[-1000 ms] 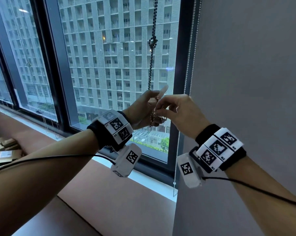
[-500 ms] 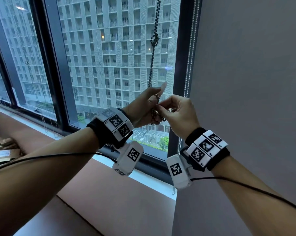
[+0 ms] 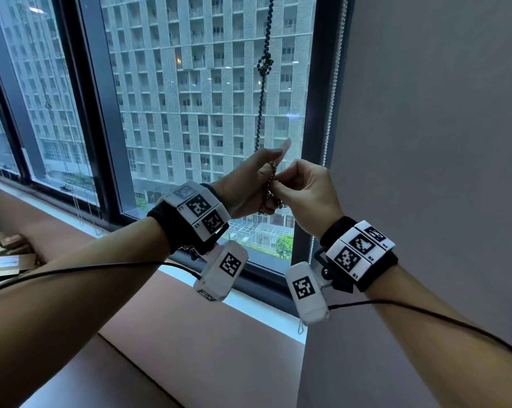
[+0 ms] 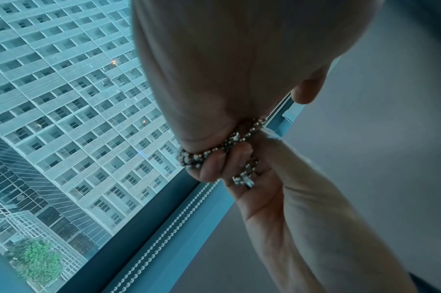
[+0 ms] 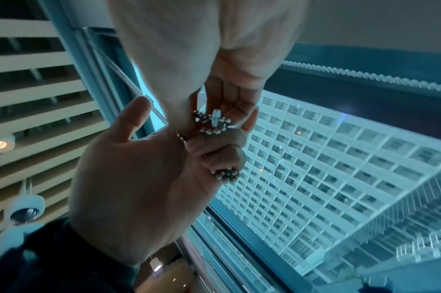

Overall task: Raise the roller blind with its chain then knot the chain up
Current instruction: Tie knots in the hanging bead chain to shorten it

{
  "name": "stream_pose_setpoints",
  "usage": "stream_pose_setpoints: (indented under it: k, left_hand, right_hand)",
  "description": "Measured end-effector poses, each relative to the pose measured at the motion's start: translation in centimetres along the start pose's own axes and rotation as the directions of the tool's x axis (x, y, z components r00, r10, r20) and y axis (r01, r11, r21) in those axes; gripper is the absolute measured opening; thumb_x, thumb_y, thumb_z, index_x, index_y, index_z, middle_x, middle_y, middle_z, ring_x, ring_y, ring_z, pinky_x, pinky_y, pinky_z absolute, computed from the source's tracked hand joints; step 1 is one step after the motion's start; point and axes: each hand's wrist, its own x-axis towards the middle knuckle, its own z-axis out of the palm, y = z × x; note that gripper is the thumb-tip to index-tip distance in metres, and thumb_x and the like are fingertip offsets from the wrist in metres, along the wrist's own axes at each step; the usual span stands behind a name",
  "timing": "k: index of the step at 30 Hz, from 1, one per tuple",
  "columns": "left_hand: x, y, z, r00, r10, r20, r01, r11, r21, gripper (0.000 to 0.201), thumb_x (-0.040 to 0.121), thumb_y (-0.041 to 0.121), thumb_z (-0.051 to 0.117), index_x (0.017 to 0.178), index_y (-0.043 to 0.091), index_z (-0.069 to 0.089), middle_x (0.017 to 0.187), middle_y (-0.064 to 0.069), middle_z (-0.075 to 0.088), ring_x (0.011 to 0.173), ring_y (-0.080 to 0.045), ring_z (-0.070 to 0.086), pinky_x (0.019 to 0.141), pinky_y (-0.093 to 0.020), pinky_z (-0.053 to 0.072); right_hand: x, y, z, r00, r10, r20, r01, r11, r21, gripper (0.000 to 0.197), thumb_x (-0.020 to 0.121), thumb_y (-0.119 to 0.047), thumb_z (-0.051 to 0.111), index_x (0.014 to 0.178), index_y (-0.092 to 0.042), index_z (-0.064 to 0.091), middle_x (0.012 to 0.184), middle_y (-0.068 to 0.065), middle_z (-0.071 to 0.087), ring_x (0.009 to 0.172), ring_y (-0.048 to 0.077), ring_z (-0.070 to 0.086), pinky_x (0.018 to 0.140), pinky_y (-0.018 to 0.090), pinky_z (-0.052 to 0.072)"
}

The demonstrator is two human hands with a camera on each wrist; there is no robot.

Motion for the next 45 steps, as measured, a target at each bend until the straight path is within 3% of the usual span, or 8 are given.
stream_pose_setpoints:
  k: [5,10,14,18,25,31,41,45]
  left_hand:
    - [-0.1,0.1,0.4,1.000,0.006,0.018,-0.006,1.000,0.009,0.039,0.084,0.052,0.027,0.118,0.043,0.044,0.086,-0.006,0.040,0.057,-0.012,0.034,0.058,-0.028,0.027]
    - [-0.1,0.2,0.9,1.000,0.001,-0.027,0.000,0.999,0.037,0.034,0.081,0.050,0.029,0.103,0.032,0.047,0.077,-0.003,0.036,0.055,-0.012,0.032,0.058,-0.029,0.025]
    - [0.1,0.3,1.0,1.000,-0.020,-0.010,0.021,0.998,0.062,0.043,0.084,0.052,0.031,0.107,0.017,0.044,0.077,-0.004,0.038,0.056,-0.014,0.031,0.057,-0.031,0.023]
    - [0.1,0.6,1.0,0.999,-0.037,0.011,0.036,0.997,0.065,0.039,0.085,0.049,0.032,0.100,0.015,0.044,0.073,-0.003,0.039,0.057,-0.016,0.031,0.058,-0.031,0.023]
    - [0.5,0.7,1.6,0.997,-0.066,-0.048,0.071,0.992,0.105,0.049,0.080,0.054,0.038,0.110,0.016,0.040,0.075,-0.003,0.037,0.057,-0.016,0.032,0.058,-0.029,0.026]
    - [0.5,0.6,1.5,0.997,-0.071,-0.019,0.074,0.984,0.164,0.045,0.082,0.054,0.038,0.095,0.012,0.045,0.074,-0.003,0.037,0.055,-0.014,0.029,0.057,-0.029,0.024]
    - [0.6,0.6,1.4,0.994,-0.094,-0.054,0.105,0.961,0.255,0.054,0.083,0.055,0.035,0.119,0.015,0.044,0.083,-0.008,0.032,0.053,-0.011,0.029,0.055,-0.025,0.029]
    - [0.7,0.8,1.5,0.993,-0.091,-0.080,0.106,0.971,0.216,0.070,0.079,0.053,0.037,0.133,0.009,0.042,0.079,-0.005,0.033,0.051,-0.011,0.030,0.053,-0.024,0.029]
  right_hand:
    - [-0.1,-0.5,0.3,0.995,0.090,-0.047,-0.089,0.996,0.005,0.028,0.078,0.007,0.067,0.069,-0.009,0.046,0.058,0.011,0.056,0.041,0.013,0.058,0.044,0.026,0.049]
    - [0.3,-0.2,0.6,0.984,0.150,-0.099,-0.160,0.982,-0.098,0.025,0.053,-0.023,0.070,0.064,-0.019,0.048,0.061,0.013,0.054,0.056,0.035,0.062,0.054,0.059,0.055]
    - [0.9,-0.1,0.6,0.991,0.095,-0.099,-0.120,0.947,-0.299,0.018,0.058,-0.033,0.065,0.069,-0.020,0.060,0.061,0.007,0.065,0.061,0.034,0.069,0.057,0.051,0.058]
    - [1.5,-0.5,-0.1,1.000,0.003,-0.026,-0.017,0.818,-0.575,0.009,0.081,-0.017,0.062,0.081,-0.008,0.064,0.064,-0.001,0.058,0.057,0.013,0.056,0.048,0.017,0.039]
    - [2.0,-0.9,-0.7,0.981,0.180,0.075,-0.071,0.689,-0.721,0.020,0.098,-0.017,0.040,0.092,-0.011,0.058,0.070,0.001,0.051,0.056,0.010,0.049,0.047,0.023,0.032]
    - [1.8,-0.5,-1.2,0.971,0.216,0.104,-0.080,0.701,-0.708,0.024,0.098,-0.023,0.039,0.086,-0.010,0.057,0.077,0.008,0.059,0.058,0.015,0.054,0.049,0.027,0.037]
    - [0.9,-0.3,-0.4,0.938,0.315,0.143,-0.244,0.895,-0.372,0.026,0.099,-0.017,0.035,0.096,-0.002,0.056,0.073,0.013,0.061,0.056,0.019,0.050,0.050,0.033,0.042]
    - [0.5,-0.5,-0.1,0.942,0.320,0.104,-0.283,0.921,-0.267,0.029,0.102,-0.017,0.032,0.082,-0.013,0.053,0.064,0.002,0.051,0.053,0.014,0.044,0.048,0.028,0.037]
